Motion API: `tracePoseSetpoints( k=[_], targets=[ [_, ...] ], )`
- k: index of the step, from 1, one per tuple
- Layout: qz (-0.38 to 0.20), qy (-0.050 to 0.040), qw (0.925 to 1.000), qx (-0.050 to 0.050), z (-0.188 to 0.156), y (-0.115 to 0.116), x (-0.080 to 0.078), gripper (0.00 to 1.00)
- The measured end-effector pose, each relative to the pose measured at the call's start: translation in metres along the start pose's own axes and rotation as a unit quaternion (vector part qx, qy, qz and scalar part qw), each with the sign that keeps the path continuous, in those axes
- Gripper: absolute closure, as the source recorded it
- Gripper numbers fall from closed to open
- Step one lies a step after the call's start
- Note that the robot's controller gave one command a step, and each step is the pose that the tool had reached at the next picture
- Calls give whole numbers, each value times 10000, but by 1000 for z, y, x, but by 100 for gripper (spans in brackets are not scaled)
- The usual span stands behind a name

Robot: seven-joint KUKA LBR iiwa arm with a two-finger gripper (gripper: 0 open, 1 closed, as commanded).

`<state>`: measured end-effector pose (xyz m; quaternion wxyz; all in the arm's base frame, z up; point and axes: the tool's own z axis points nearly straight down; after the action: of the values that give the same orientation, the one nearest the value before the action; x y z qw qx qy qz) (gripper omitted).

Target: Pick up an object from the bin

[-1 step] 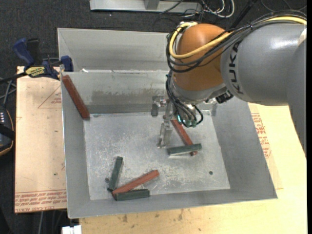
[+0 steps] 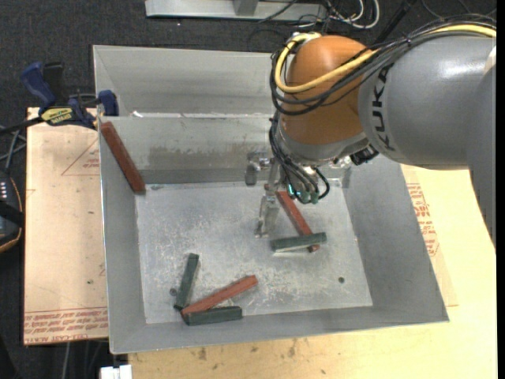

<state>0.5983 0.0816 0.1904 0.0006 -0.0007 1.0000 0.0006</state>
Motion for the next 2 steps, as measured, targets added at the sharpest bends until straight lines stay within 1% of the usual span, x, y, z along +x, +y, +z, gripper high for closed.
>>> tracePoseSetpoints(
  k=[1,2],
  targets=[
    [-735,-40,9973,-12,18,-18,10,0],
    [-1796,-2,9837,6,51,-53,6,0]
  ],
)
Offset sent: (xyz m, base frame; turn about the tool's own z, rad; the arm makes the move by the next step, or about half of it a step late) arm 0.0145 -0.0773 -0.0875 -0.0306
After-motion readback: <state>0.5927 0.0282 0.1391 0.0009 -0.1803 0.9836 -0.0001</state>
